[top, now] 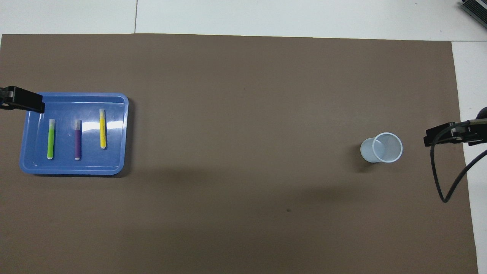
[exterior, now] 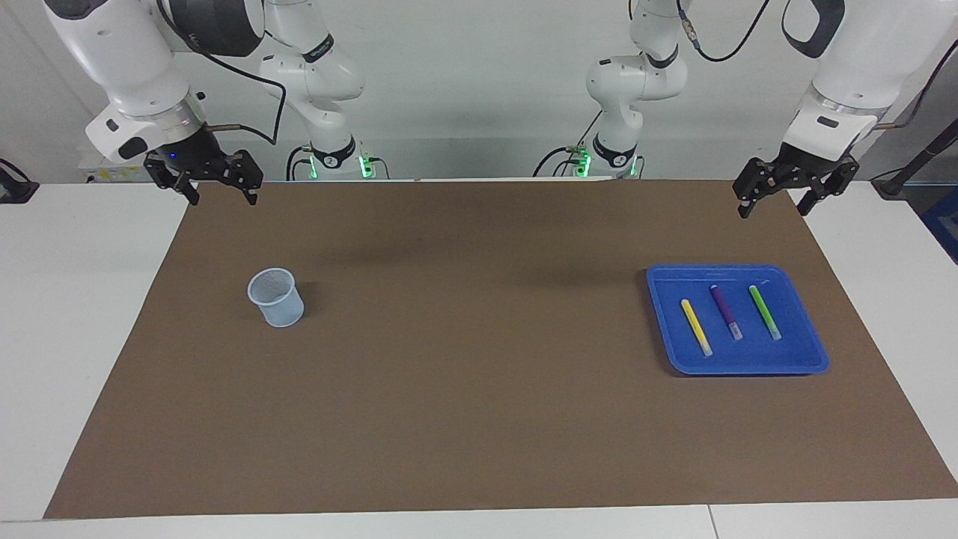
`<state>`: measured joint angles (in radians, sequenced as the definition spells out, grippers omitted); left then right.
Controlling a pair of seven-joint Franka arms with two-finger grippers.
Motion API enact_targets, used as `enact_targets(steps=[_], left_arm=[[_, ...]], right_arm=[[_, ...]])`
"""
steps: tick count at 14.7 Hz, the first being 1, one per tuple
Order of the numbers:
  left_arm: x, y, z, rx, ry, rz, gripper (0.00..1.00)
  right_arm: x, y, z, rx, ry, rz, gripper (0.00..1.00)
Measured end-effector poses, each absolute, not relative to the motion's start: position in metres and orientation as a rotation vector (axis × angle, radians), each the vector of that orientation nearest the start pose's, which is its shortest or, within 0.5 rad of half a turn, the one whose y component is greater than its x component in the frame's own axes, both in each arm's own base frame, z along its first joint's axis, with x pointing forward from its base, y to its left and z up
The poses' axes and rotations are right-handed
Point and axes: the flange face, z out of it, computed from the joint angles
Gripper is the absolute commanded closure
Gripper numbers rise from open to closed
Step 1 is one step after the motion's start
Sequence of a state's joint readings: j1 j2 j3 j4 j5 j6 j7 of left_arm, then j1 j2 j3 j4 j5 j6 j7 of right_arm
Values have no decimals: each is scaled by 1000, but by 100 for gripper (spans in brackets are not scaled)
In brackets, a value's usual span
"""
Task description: Right arm passes pens to left for tray arrangement
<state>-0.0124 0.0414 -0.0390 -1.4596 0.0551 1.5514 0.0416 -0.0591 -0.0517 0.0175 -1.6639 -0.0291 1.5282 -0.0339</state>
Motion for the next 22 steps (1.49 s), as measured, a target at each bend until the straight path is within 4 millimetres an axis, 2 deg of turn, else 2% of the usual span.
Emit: enact_targets(steps=[4, 10, 16, 20, 22], left_arm=[[560, -32, 655, -3088, 164, -68, 0], [561, -21, 652, -3169, 117, -59, 0], [562, -19, 647, -3171, 111, -57, 0], [562, -18, 643, -3168, 168, -51, 0], [562, -17, 643, -3166, 199, -51, 0]], right_arm=[[531, -24, 607, -3166, 10, 130, 0], [531, -16, 608, -3166, -16, 128, 0], [531, -14, 608, -3166, -22, 127, 0], [530, -9, 608, -3166, -38, 126, 0], [530, -15, 608, -3165, -20, 126, 0]])
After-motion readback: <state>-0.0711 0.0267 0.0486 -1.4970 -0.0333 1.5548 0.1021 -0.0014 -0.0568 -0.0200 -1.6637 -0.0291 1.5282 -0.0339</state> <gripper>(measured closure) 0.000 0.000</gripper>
